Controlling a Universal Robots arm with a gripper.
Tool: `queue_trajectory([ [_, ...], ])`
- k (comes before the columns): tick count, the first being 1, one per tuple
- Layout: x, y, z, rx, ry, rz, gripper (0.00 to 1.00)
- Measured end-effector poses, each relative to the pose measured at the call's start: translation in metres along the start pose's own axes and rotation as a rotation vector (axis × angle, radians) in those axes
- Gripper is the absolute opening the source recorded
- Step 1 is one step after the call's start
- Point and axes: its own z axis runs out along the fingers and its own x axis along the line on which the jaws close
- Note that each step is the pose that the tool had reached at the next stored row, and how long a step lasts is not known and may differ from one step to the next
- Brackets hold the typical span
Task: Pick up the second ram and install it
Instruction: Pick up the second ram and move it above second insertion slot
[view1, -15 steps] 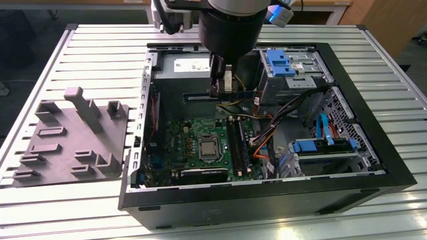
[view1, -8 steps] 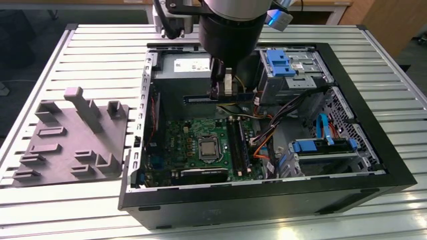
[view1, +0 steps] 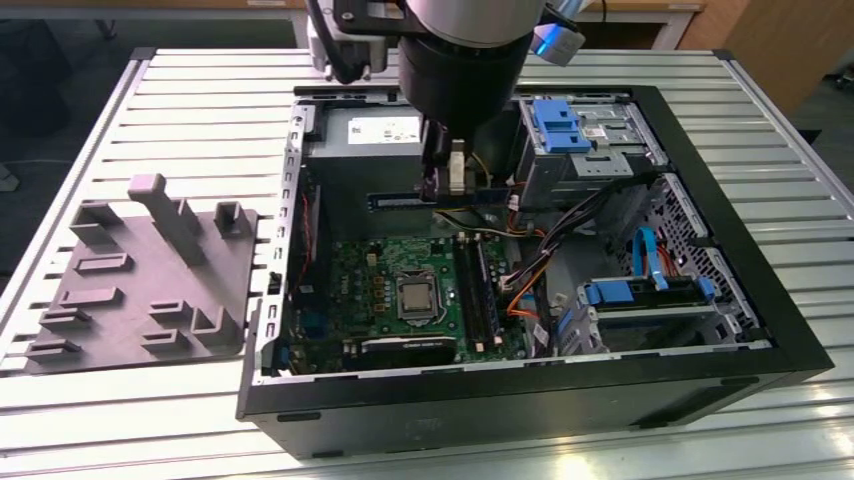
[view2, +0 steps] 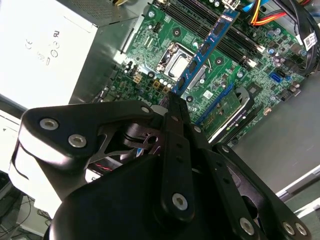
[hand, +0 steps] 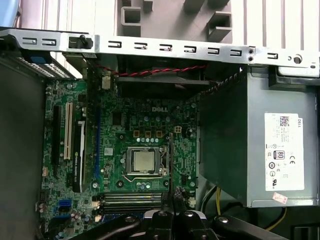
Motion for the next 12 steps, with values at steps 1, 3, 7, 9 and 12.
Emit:
queue_trajectory([
  [1,0.0,-0.0001,0.0003,0.0,0.0001,0.0,0.12],
  [3,0.0001,-0.0002,0.001,0.0001,0.0001,0.0,0.12],
  [7,0.0004,-0.0005,0.0031,0.0001,0.0005,0.0,0.12],
  [9,0.0005,-0.0006,0.0044,0.0,0.0009,0.0,0.12],
  [12,0.0007,-0.0008,0.0061,0.0001,0.0017,0.0,0.12],
])
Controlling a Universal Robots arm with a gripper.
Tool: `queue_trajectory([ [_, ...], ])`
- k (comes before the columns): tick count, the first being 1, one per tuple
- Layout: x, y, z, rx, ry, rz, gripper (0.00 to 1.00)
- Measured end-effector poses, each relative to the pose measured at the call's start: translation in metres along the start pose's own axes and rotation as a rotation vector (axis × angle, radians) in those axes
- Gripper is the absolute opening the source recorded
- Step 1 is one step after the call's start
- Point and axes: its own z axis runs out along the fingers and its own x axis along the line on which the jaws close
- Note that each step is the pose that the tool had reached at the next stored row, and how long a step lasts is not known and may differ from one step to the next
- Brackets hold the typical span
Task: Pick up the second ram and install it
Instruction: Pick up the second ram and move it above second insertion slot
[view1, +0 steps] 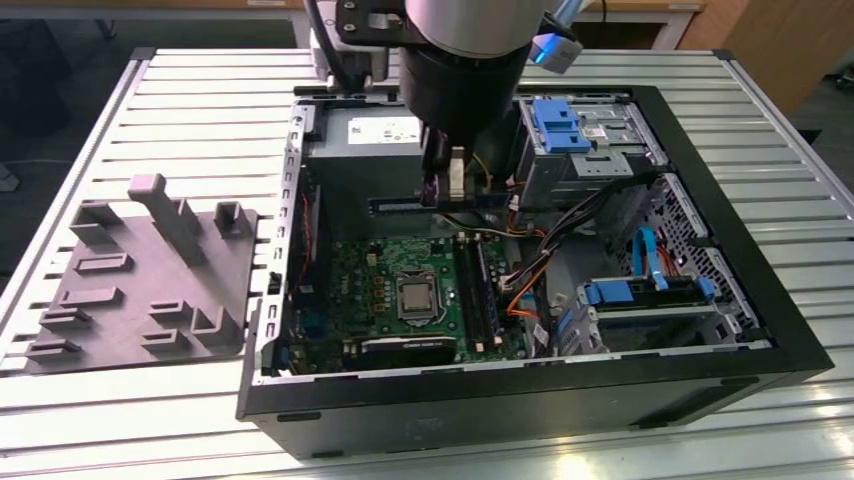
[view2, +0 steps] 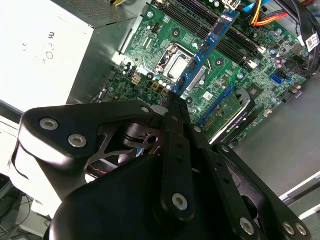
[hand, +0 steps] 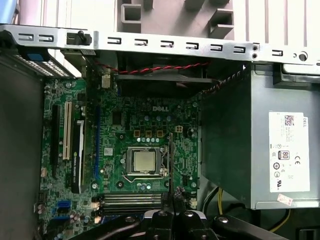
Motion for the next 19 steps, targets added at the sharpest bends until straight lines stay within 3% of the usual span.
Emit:
queue_trajectory([
  [19,0.0015,-0.0011,0.0125,-0.0001,0.0018,0.003,0.12],
])
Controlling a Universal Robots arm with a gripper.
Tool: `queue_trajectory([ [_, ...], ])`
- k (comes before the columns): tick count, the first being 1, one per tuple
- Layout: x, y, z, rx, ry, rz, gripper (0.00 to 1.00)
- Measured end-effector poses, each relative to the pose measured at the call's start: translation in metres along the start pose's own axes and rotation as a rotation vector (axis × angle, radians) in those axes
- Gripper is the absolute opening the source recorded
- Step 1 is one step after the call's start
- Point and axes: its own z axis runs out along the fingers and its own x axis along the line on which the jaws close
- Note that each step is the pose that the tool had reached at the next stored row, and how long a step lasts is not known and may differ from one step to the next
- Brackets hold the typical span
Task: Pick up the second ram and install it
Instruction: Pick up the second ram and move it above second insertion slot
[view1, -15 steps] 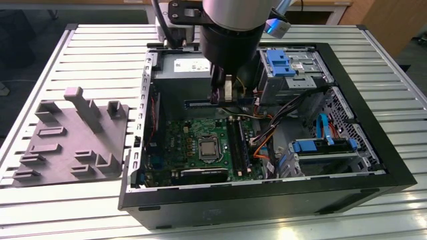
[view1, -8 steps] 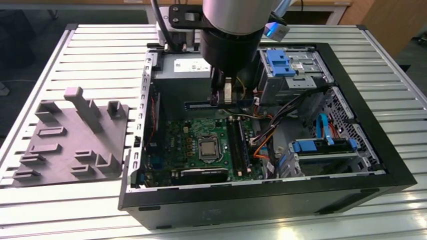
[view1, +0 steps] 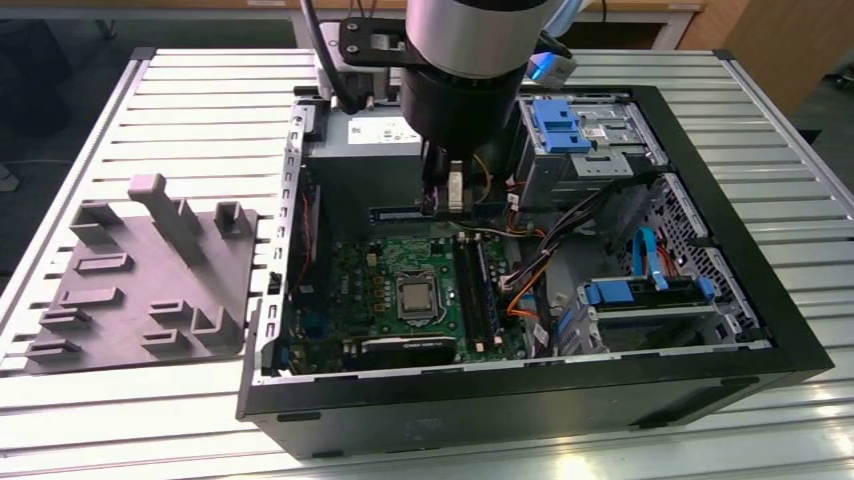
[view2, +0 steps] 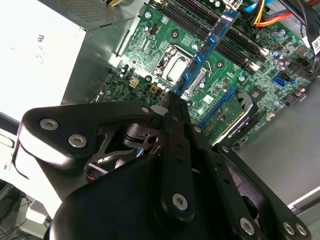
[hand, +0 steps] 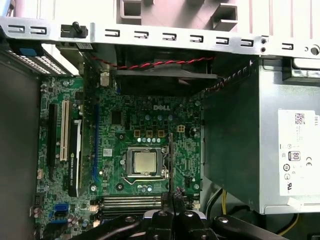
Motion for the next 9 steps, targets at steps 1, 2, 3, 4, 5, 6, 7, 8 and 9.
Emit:
queue_trajectory([
  [1,0.0001,-0.0001,0.0006,-0.0001,0.0,0.0,0.12],
  [2,0.0001,-0.0002,0.0013,-0.0001,0.0001,0.001,0.12],
  [3,0.0002,-0.0002,0.0019,-0.0002,0.0001,0.001,0.12],
  [4,0.0003,-0.0002,0.0027,-0.0002,0.0001,0.001,0.12],
  [5,0.0004,-0.0003,0.0033,-0.0002,0.0002,0.001,0.12],
  [6,0.0005,-0.0004,0.004,-0.0002,0.0001,0.002,0.12],
  [7,0.0006,-0.0004,0.0048,-0.0002,0.0001,0.002,0.12],
  [8,0.0006,-0.0005,0.0054,-0.0002,0.0002,0.002,0.12],
  [9,0.0007,-0.0005,0.0061,-0.0003,0.0004,0.002,0.12],
])
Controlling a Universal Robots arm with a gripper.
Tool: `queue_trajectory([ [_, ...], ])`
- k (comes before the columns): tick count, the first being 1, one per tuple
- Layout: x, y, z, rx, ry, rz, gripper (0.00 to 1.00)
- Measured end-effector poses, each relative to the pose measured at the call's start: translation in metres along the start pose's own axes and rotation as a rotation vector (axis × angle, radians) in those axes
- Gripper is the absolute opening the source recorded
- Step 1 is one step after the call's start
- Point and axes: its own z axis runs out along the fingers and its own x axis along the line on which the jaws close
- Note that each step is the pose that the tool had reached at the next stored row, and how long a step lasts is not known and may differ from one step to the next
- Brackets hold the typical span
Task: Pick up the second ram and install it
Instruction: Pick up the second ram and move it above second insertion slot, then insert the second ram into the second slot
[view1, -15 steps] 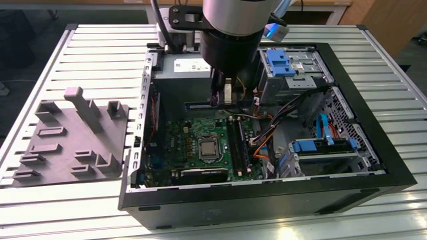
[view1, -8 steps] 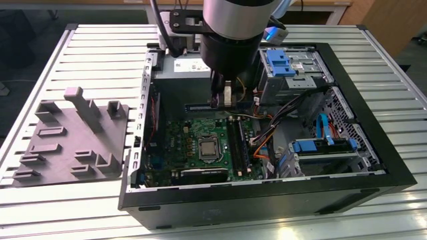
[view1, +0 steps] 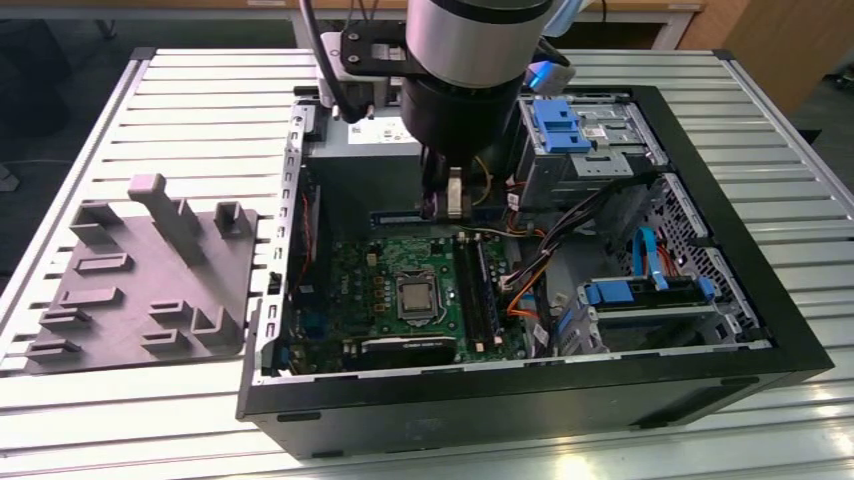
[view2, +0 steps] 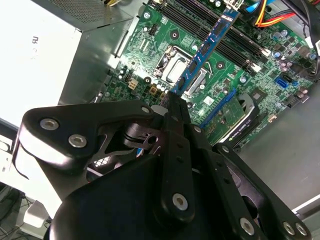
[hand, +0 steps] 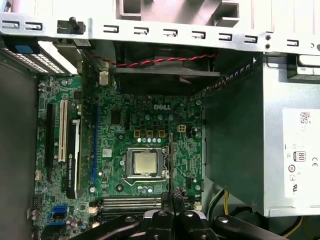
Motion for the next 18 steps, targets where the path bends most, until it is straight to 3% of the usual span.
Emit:
queue_trajectory([
  [18,0.0004,-0.0002,0.0029,-0.0002,0.0017,0.002,0.12],
])
